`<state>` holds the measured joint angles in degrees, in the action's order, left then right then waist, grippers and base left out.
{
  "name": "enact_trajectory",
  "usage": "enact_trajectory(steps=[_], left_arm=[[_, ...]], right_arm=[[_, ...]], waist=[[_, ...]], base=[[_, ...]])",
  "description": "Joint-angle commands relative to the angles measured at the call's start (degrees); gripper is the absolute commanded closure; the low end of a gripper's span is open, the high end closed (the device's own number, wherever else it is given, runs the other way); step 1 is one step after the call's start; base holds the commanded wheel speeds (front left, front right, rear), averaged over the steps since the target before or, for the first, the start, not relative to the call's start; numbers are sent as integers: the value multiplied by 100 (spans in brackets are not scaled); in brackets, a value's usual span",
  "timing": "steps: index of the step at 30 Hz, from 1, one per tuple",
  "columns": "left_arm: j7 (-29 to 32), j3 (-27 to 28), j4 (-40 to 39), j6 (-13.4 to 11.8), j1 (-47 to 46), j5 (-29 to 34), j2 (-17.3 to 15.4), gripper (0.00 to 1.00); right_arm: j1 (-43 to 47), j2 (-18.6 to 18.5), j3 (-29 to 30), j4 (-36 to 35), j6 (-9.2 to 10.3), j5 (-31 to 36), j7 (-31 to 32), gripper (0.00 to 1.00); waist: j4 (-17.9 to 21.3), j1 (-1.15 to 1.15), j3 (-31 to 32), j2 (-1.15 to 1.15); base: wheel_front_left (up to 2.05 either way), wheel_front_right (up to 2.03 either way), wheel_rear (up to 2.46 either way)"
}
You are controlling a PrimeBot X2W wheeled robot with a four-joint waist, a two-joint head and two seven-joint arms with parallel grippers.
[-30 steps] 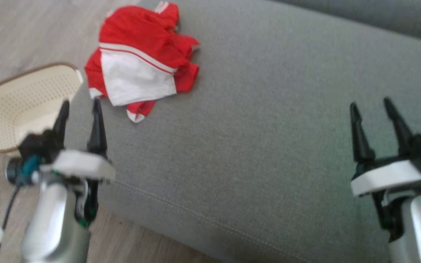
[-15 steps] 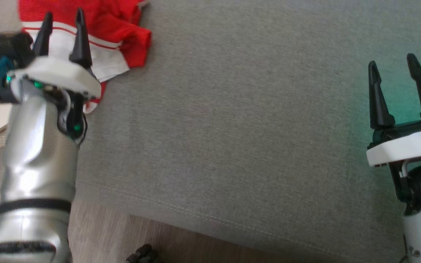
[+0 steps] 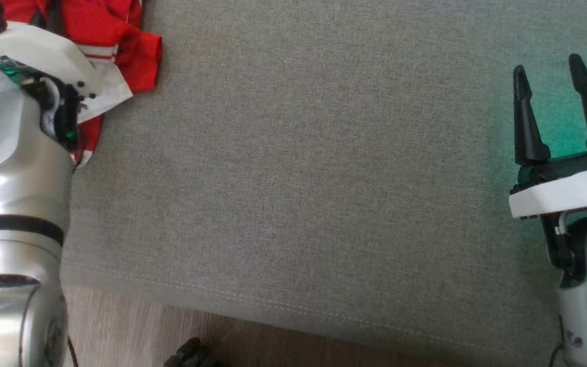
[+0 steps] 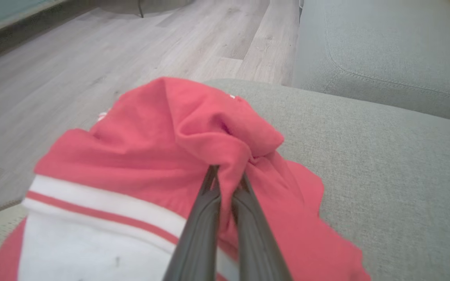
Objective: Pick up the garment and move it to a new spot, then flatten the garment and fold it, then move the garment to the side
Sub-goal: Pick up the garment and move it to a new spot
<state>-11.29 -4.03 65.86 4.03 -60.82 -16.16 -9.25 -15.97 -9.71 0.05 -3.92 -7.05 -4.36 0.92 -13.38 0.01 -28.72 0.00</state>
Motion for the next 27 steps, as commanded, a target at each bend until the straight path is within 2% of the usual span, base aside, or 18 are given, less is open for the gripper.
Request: enact_trajectory(steps=[1, 5, 11, 20, 27], left_arm=[[-218, 42, -122, -13, -201, 120, -483, 100], [-358, 88, -464, -39, -79, 147, -633, 100], [-369, 261, -2099, -83, 699, 286, -778, 100], [-363, 416, -4455, -317, 3002, 377, -683, 100], [183, 309, -6111, -533, 4656, 389, -583, 100]], right_arm=[[-45, 79, -129, -116, -44, 16, -97, 0], [26, 153, -91, -6, -44, 11, -208, 0], [214, 251, -2, 123, -44, 5, -342, 0], [603, 446, -7, 303, -44, -70, -553, 0], [908, 569, -18, 220, -44, -117, -575, 0]], waist=[[18, -1, 83, 0], [33, -1, 342, 0], [22, -1, 864, 0], [351, -1, 1756, 0], [703, -1, 2132, 0]], base=[[0, 0, 0], [0, 0, 0], [0, 0, 0], [0, 0, 0], [0, 0, 0]])
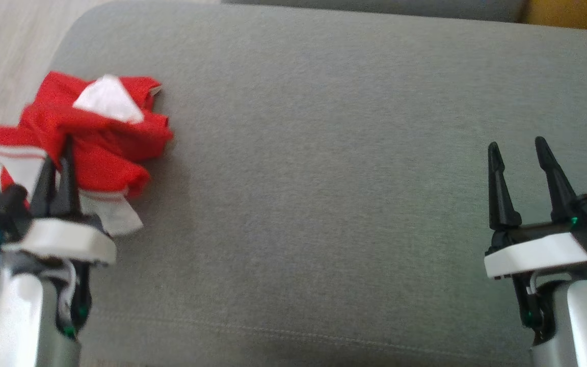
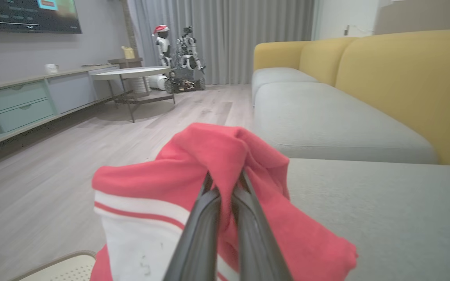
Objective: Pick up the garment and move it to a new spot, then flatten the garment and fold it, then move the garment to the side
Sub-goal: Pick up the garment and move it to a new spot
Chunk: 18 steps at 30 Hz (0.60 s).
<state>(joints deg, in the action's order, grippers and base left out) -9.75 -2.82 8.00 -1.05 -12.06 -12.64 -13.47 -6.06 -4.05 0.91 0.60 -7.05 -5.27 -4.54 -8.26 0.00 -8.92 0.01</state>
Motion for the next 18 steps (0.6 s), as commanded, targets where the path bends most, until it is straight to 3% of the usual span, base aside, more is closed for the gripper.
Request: enact_trajectory(steps=[1, 8, 18], left_arm=[[29, 188, -325, -25, -220, 38, -160, 100], [511, -284, -1221, 0, 255, 104, 31, 100], [683, -1292, -681, 442, -822, 332, 421, 100]], right_arm=[[-83, 4, -104, -232, -44, -26, -29, 0], [21, 70, -188, -349, -44, -73, 48, 0], [-26, 112, -340, -383, -44, -245, -77, 0]], waist=[[190, 0, 152, -1], [715, 0, 100, -1], [1840, 0, -358, -1]], base=[[0, 0, 0], [0, 0, 0], [0, 0, 0]])
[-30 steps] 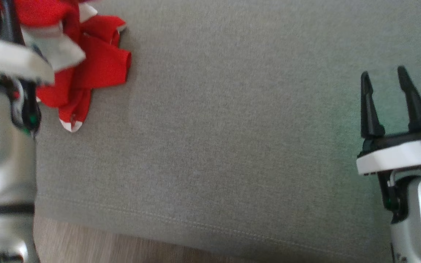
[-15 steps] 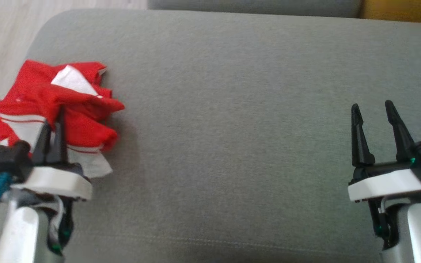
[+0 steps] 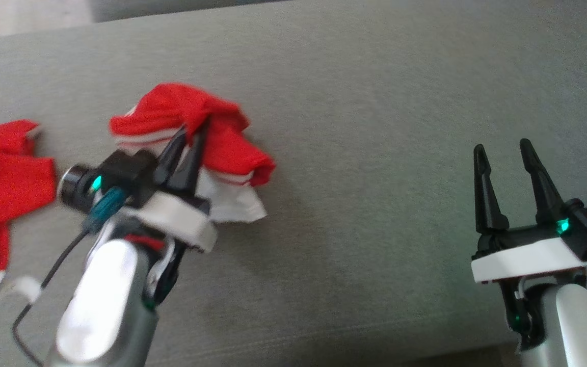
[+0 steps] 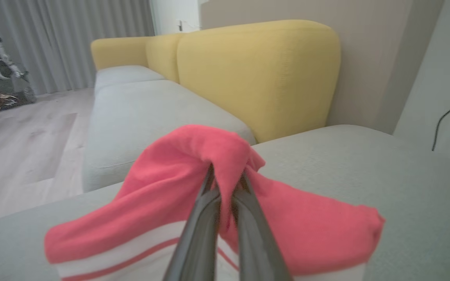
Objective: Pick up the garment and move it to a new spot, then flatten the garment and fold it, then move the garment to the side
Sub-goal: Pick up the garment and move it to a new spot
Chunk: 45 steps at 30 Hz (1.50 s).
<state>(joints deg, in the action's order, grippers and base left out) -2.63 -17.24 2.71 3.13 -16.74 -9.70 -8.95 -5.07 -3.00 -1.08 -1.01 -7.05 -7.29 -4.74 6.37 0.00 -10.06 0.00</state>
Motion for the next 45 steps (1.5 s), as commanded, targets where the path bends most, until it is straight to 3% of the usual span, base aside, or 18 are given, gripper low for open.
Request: enact_trajectory(steps=[1, 8, 14, 15, 16, 17, 18, 24, 35, 45], left_arm=[[-23, 76, -40, 58, -495, 49, 15, 100], [108, -470, 1018, 253, -1345, 128, 249, 100], [125, -854, 1991, 362, -1608, -4, 350, 100], [73, -894, 2097, 371, -1630, -21, 353, 82], [-9, -926, 2174, 380, -1641, -57, 363, 51], [-81, -963, 2235, 386, -1642, -82, 370, 7], [-177, -999, 2276, 392, -1639, -97, 374, 0], [-673, -956, 2271, 348, -1375, -274, 327, 0], [-1071, -220, 1341, -353, -667, -528, -38, 0], [-1180, 370, 1018, -659, 48, -737, -458, 0]], right_arm=[[-138, 9, -163, -225, -44, -65, -78, 0], [-292, 11, -281, -155, -44, -338, -274, 0], [-371, 12, -328, 29, -44, -468, -462, 0], [-378, 12, -327, 55, -44, -476, -485, 0], [-384, 12, -313, 83, -44, -480, -505, 0], [-389, 12, -297, 111, -44, -482, -520, 0], [-396, 12, -286, 136, -44, -480, -531, 0], [-398, 12, -251, 191, -44, -349, -490, 0], [-309, 12, -130, 78, -44, -123, -241, 0], [-120, 12, -64, 69, -44, 129, 5, 0]], waist=[[500, 0, -320, 0], [1142, 0, -814, 0], [1351, 0, -1027, 0], [1351, 0, -1035, 0], [1333, 0, -1033, 0], [1305, 0, -1018, 0], [1265, 0, -990, 0], [851, 0, -678, 0], [-41, 0, -263, 0], [-564, 0, 124, 0]], base=[[0, 0, 0], [0, 0, 0], [0, 0, 0], [0, 0, 0], [0, 0, 0], [0, 0, 0], [0, 0, 0], [0, 0, 0], [0, 0, 0], [0, 0, 0]])
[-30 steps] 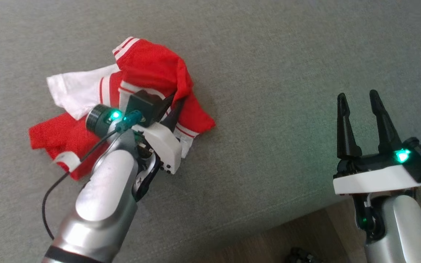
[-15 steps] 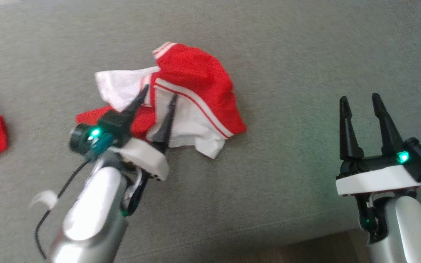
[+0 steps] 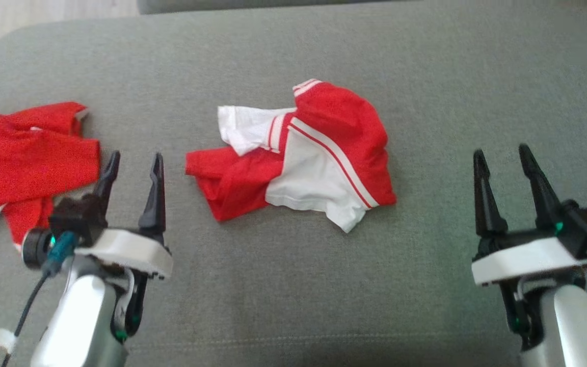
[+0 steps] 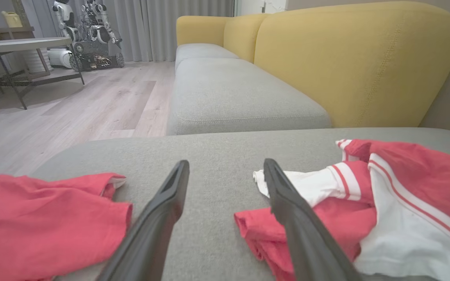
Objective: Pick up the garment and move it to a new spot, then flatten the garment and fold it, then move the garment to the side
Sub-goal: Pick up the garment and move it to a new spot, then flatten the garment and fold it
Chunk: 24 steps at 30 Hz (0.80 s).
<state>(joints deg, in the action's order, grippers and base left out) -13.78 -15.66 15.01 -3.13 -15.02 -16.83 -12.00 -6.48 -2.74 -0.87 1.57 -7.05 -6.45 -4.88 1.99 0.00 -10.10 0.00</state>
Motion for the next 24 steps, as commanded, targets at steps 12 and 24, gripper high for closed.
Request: enact_trajectory(steps=[12, 24], left_arm=[[-28, 61, -362, -52, 529, -53, -228, 0], [155, 40, -591, -185, 917, -158, -271, 0]], right_arm=[[571, -14, 69, -174, -44, -82, 142, 0], [827, -14, 18, -243, -44, -160, 227, 0]], waist=[[-177, 0, 725, 0], [-172, 0, 957, 0]], base=[[0, 0, 0], [0, 0, 0]])
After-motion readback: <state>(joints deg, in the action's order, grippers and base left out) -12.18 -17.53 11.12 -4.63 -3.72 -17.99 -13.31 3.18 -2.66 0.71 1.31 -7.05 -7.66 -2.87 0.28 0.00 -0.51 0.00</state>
